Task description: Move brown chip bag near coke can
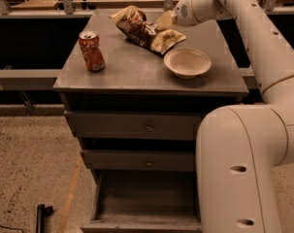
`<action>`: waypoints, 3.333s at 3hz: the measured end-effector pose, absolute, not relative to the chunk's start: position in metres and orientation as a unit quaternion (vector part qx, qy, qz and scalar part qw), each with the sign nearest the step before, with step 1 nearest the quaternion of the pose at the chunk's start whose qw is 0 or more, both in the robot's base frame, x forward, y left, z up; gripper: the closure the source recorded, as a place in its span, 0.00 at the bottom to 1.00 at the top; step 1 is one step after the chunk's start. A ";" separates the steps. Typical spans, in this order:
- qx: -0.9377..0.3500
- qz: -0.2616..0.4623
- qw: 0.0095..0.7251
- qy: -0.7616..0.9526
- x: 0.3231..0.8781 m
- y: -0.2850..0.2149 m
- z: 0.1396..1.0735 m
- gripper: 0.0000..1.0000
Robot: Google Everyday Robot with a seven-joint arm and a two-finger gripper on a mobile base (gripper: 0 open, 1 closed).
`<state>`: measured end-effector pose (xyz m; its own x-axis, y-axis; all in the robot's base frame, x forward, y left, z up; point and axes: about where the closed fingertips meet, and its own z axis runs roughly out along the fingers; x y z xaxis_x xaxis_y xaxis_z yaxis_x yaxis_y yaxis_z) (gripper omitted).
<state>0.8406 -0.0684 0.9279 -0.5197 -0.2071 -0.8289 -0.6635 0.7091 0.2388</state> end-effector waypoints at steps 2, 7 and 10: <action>-0.252 0.280 0.417 0.827 0.844 -0.065 0.926 0.58; -0.260 0.219 0.432 0.835 0.832 -0.047 0.911 0.00; -0.259 0.194 0.435 0.840 0.847 -0.040 0.876 0.19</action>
Offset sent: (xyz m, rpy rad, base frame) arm -0.0038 -0.0015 0.0013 0.0434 -0.0087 -0.0532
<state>0.8467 -0.0403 0.8757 -0.4871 -0.2669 -0.8315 -0.6046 0.7902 0.1005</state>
